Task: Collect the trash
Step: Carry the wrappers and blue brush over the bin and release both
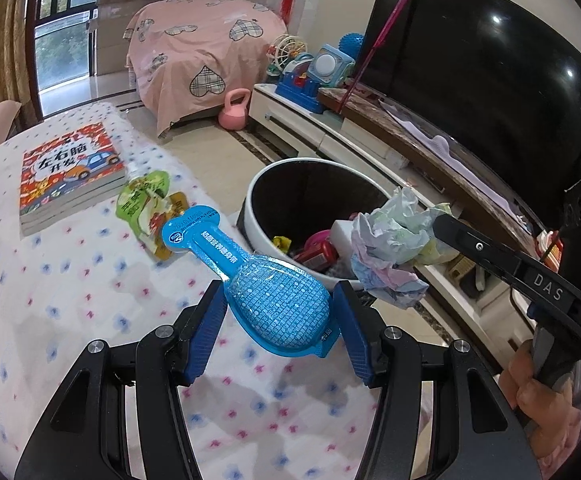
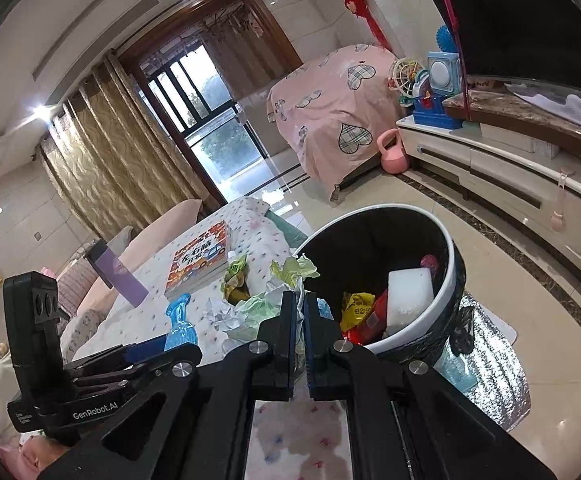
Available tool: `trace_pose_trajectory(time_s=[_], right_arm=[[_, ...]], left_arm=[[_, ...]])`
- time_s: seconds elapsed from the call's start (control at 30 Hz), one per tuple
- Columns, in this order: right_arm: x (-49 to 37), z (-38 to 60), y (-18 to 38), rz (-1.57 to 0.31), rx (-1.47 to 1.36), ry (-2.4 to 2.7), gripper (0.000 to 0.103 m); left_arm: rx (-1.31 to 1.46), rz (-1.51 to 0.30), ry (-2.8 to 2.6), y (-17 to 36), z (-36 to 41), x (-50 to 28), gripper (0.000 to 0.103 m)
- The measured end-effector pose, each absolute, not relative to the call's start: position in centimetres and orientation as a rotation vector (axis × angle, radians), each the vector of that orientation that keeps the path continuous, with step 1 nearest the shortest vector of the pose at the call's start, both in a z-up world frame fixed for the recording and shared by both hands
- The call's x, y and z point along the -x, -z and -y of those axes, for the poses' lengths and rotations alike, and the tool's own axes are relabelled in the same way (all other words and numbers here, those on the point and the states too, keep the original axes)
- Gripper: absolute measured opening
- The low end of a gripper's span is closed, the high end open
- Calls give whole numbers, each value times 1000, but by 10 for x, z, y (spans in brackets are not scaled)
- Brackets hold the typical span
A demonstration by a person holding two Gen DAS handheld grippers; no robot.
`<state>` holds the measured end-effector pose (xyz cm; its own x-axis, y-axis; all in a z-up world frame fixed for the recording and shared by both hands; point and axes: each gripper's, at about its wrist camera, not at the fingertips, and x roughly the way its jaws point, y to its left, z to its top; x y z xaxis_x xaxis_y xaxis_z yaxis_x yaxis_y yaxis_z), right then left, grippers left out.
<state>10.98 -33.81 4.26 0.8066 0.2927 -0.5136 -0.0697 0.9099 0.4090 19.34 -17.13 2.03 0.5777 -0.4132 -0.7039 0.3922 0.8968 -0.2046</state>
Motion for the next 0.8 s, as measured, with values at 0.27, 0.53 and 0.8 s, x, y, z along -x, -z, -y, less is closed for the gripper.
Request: trace_pose_trajectory(time_s=[0.27,0.53,0.8], right_arm=[[-122,351,-50,-590,-363,-168,3],[-148,371,-50,-606,-339,-116,4],[-170,379,-39,-650,-329,-106,4]], left_arm=[[-9,-815,504,-28,200,-209,55],[-54,-818,529,-28,233,-237,55],[-74,-866,557,-12,251,-256,55]])
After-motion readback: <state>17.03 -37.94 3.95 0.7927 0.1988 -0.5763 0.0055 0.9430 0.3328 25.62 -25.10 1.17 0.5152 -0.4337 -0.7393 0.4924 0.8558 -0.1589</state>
